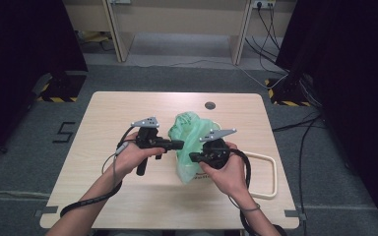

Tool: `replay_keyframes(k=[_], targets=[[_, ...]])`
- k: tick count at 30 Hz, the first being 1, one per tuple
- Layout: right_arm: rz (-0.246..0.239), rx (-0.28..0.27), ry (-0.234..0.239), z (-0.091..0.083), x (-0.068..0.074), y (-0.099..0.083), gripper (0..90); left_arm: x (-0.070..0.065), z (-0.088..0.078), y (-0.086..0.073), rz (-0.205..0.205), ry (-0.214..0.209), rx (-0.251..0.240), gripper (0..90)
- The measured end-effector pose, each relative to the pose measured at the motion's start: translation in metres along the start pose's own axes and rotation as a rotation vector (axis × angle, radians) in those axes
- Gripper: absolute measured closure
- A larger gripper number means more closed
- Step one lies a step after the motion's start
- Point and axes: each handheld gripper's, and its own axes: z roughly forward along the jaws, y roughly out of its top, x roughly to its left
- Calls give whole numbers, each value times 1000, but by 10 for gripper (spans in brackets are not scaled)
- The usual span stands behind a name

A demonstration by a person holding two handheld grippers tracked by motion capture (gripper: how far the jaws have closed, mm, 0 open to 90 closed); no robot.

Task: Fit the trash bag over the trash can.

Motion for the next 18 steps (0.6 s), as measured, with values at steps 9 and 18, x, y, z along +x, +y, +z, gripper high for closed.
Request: replay_keyframes(k=[9, 18], targets=[[7, -69, -41, -9, -3, 4, 709, 1, 0, 3, 28, 34, -25, 728], [42, -62, 2, 3, 3, 6, 528, 1, 12, 8, 3, 47, 7, 570]])
